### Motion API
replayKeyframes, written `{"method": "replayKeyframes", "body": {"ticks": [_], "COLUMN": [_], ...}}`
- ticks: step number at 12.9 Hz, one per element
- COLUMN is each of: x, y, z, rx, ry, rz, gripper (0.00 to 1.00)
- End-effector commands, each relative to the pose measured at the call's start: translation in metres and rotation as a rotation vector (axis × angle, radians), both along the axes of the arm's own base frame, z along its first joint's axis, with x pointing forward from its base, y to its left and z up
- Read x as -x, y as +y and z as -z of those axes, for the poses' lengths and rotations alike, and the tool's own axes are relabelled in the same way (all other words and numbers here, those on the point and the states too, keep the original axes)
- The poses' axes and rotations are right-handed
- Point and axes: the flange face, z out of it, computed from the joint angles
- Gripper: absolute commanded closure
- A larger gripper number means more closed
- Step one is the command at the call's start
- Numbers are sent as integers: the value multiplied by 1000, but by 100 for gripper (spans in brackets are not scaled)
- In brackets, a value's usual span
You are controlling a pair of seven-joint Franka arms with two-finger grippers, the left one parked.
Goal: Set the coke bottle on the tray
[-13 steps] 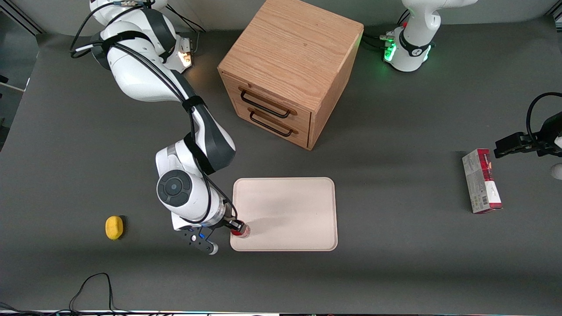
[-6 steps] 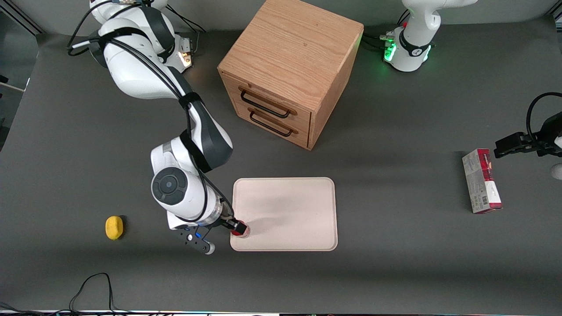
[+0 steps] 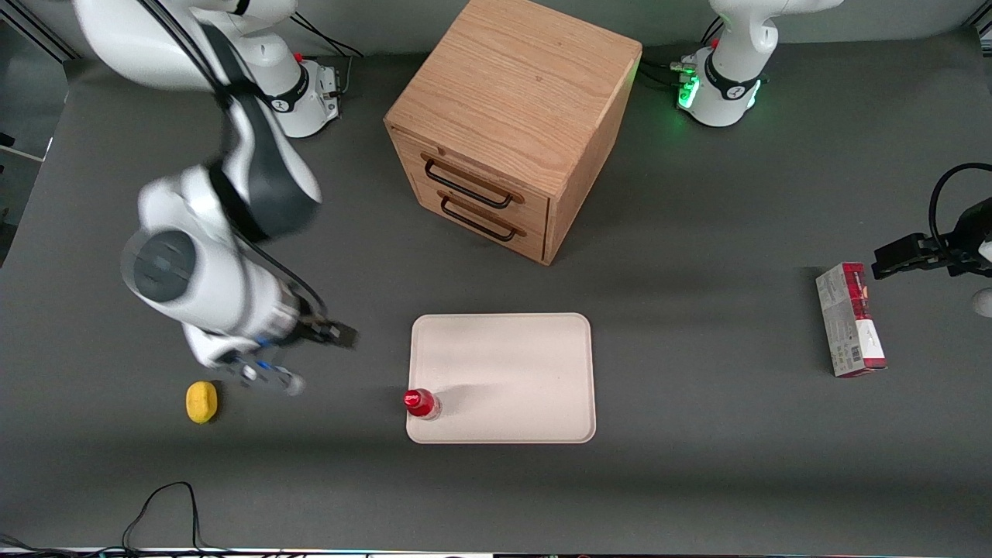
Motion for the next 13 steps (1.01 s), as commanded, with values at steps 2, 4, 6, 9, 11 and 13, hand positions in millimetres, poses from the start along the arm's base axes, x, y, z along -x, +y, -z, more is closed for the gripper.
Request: {"method": "replayKeyframes", "body": {"ticks": [2, 4, 6, 9, 11, 13], "x": [118, 127, 134, 140, 139, 139], "y": [-89, -124, -127, -132, -138, -143], "z": [-35, -65, -83, -92, -101, -103], "rx": [-38, -49, -52, -58, -61, -66], "ry": [24, 35, 42, 50, 77, 89], "rz": [-208, -243, -259, -279, -272, -277], "gripper": [0, 0, 0, 0, 0, 0]}}
